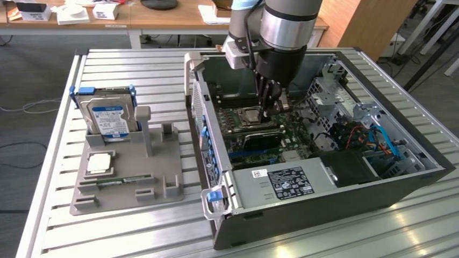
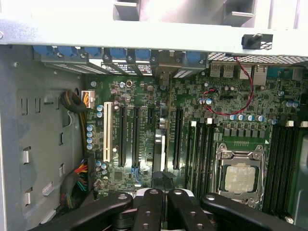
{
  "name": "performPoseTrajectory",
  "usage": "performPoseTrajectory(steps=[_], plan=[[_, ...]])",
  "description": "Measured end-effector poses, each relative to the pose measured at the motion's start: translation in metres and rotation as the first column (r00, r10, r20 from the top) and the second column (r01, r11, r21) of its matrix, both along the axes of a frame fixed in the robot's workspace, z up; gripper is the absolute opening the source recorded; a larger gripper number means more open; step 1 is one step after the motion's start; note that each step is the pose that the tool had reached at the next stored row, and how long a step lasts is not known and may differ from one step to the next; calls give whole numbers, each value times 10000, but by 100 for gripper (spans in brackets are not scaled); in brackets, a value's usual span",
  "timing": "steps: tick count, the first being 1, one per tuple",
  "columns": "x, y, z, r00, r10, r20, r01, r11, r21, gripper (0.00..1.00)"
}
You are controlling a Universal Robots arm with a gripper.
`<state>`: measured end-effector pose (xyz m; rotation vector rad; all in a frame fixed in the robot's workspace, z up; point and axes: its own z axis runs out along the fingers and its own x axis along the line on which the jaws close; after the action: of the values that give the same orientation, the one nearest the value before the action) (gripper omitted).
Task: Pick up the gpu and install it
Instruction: 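Press down on the gpu until it lock into place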
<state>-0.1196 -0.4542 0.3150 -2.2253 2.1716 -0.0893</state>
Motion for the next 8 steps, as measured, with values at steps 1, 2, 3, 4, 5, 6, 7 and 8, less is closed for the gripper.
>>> performPoseTrajectory(steps=[1,2,3,4,5,6,7,8], plan=[[-3,0,0,10000,0,1,0,10000,0,11],[-10,-1,-1,10000,-1,1,1,10000,-1,11],[-19,-1,-3,10000,-1,0,1,10000,-1,11],[-30,-1,-5,10000,-1,0,1,10000,-1,11],[-46,-1,-7,10000,-1,-1,1,10000,-2,11],[-63,-1,-10,10000,0,0,0,10000,-2,11],[-85,-1,-14,10000,-1,1,1,10000,0,11],[-110,0,-18,10000,-1,1,1,10000,-1,11]])
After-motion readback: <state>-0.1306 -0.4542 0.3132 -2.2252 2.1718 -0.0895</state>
